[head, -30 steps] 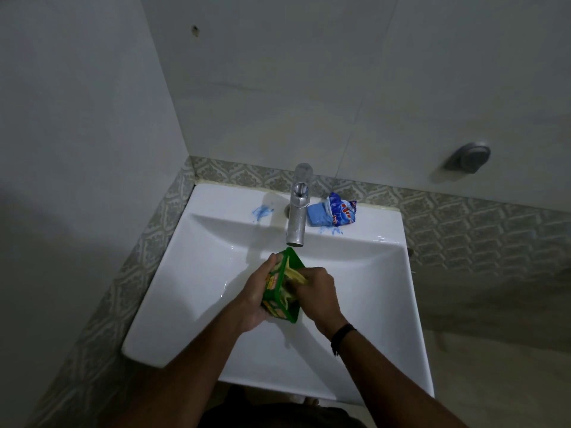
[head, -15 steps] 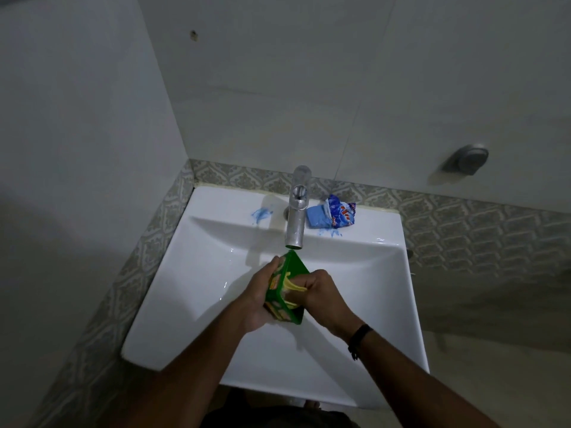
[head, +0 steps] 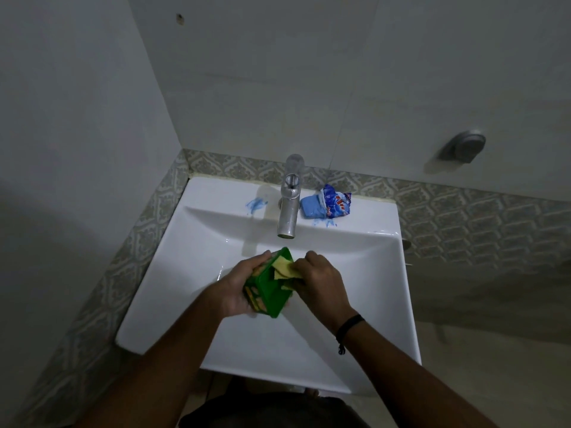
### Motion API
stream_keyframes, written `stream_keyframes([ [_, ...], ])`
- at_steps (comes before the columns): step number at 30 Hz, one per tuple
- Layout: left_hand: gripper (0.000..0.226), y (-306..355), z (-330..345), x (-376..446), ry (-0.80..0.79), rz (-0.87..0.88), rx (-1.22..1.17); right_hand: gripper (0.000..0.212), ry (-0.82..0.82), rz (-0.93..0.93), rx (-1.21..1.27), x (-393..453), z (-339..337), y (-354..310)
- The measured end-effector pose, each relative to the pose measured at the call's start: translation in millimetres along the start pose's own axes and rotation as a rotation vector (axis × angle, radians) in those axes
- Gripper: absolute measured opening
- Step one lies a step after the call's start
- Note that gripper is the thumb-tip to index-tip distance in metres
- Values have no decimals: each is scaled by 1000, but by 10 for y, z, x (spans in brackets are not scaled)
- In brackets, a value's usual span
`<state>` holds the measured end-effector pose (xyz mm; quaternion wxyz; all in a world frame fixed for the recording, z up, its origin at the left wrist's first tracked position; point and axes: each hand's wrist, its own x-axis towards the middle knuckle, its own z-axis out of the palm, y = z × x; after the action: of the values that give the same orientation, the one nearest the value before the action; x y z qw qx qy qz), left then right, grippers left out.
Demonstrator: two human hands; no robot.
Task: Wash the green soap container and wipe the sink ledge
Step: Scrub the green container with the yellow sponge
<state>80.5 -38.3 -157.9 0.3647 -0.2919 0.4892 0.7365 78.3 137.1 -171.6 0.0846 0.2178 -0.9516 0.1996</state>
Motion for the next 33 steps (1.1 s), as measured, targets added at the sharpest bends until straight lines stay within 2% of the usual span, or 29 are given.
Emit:
stream_keyframes([
  [2,49,-29,61,43,22,47,69,10,-159,90,145,-21,26,-52],
  [5,46,-119,147,157,143,149,149,13,-422,261,574,-58,-6,-119],
  [6,46,-135,168,185,178,179,165,14,-449,351,716,-87,-23,-128],
  [7,46,-150,184,196,195,205,187,15,-390,473,846,-126,-25,-103],
  [9,44,-171,186,199,211,235,220,17,-124,773,1124,-182,-61,-30],
  [10,44,-194,168,212,197,232,239,14,24,840,1176,-190,-82,2],
  [11,44,-219,159,227,168,217,253,10,126,822,1126,-172,-117,11],
  [13,52,-263,173,250,93,202,220,12,185,599,875,-81,-164,0],
  [15,57,-275,225,275,44,218,106,24,141,318,636,18,-205,-97],
  [16,56,-269,254,287,48,232,50,29,111,237,568,58,-202,-129],
  [21,56,-233,289,281,85,226,-20,31,1,17,414,91,-271,-166],
  [24,54,-208,234,291,115,267,-80,32,-77,-211,379,-37,-455,-219],
  [26,59,-232,271,317,140,272,-39,28,-72,-253,290,1,-503,-156],
  [28,55,-284,347,309,177,266,32,19,-54,-144,235,189,-479,-64],
  [30,47,-303,328,318,186,274,67,21,-76,-66,238,312,-415,-65],
  [33,53,-158,198,279,210,322,-13,27,-165,-144,308,93,-371,-293],
])
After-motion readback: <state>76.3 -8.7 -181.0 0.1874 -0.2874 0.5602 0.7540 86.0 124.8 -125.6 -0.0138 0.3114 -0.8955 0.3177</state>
